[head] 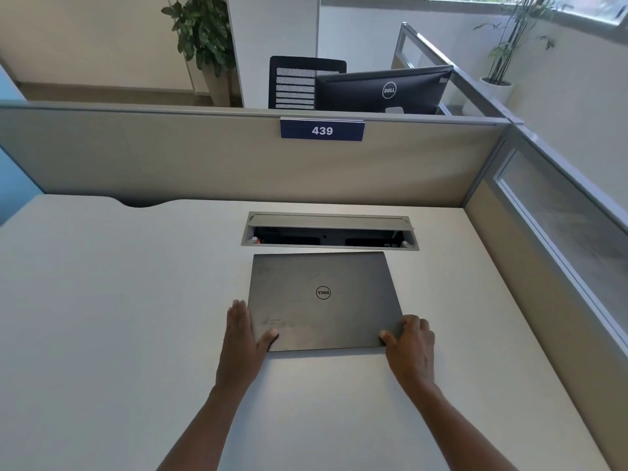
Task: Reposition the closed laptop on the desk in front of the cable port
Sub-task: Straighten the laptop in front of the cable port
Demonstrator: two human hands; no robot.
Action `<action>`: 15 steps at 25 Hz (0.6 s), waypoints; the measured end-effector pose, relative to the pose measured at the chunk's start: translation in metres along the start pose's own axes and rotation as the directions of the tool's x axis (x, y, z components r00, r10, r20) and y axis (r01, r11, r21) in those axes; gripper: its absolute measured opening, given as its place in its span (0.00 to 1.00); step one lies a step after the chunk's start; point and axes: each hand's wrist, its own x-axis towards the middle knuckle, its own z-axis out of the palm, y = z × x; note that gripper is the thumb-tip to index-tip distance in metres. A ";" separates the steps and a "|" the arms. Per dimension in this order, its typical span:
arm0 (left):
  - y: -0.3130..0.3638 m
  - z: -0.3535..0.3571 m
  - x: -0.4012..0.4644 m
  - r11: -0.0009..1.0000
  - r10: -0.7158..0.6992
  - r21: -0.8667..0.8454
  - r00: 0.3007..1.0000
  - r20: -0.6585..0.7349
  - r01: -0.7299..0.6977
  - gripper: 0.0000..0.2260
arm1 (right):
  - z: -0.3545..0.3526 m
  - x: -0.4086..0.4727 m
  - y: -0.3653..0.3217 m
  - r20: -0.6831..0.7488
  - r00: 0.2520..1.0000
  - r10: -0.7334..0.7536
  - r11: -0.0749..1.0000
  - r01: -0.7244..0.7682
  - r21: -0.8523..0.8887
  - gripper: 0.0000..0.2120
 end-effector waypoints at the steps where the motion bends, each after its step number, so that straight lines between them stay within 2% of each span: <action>1: -0.006 -0.003 -0.006 0.999 -0.013 -0.035 1.000 0.010 0.014 0.38 | -0.002 0.005 0.007 0.009 1.000 0.011 1.000 -0.011 -0.001 0.26; 3: -0.016 -0.008 -0.013 0.999 -0.004 -0.031 0.999 0.048 0.006 0.40 | -0.005 0.012 0.017 0.075 0.996 0.040 0.999 -0.040 -0.004 0.31; 7: -0.025 -0.018 -0.015 1.000 0.017 0.001 0.993 0.117 -0.018 0.45 | -0.008 0.015 0.021 0.206 0.978 -0.037 0.999 0.044 -0.030 0.19; 11: -0.025 -0.023 -0.014 1.000 0.019 -0.016 0.995 0.096 -0.018 0.44 | -0.010 0.016 0.019 0.215 0.975 -0.063 0.995 0.078 -0.060 0.13; 15: -0.022 -0.023 -0.014 0.999 0.037 -0.009 0.995 0.093 -0.036 0.42 | -0.005 0.006 0.024 0.137 0.987 -0.084 0.996 0.085 -0.005 0.08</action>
